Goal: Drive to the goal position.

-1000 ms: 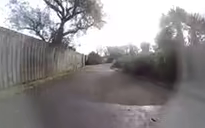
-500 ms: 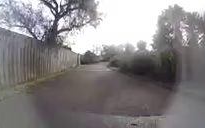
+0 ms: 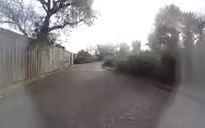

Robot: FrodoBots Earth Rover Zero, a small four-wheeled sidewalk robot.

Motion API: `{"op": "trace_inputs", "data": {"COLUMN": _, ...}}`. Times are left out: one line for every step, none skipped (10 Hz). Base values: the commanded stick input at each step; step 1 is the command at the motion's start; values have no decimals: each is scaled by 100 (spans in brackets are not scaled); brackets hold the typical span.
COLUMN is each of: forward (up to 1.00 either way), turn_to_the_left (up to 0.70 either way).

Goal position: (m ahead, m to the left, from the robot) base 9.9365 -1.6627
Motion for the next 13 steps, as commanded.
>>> {"op": "trace_inputs", "data": {"forward": 70, "turn_to_the_left": -35}}
{"op": "trace_inputs", "data": {"forward": 70, "turn_to_the_left": 0}}
{"op": "trace_inputs", "data": {"forward": 70, "turn_to_the_left": 0}}
{"op": "trace_inputs", "data": {"forward": 70, "turn_to_the_left": 0}}
{"op": "trace_inputs", "data": {"forward": 70, "turn_to_the_left": 0}}
{"op": "trace_inputs", "data": {"forward": 70, "turn_to_the_left": 0}}
{"op": "trace_inputs", "data": {"forward": 70, "turn_to_the_left": 0}}
{"op": "trace_inputs", "data": {"forward": 70, "turn_to_the_left": 0}}
{"op": "trace_inputs", "data": {"forward": 70, "turn_to_the_left": 0}}
{"op": "trace_inputs", "data": {"forward": 70, "turn_to_the_left": 0}}
{"op": "trace_inputs", "data": {"forward": 70, "turn_to_the_left": 0}}
{"op": "trace_inputs", "data": {"forward": 70, "turn_to_the_left": 0}}
{"op": "trace_inputs", "data": {"forward": 70, "turn_to_the_left": 0}}
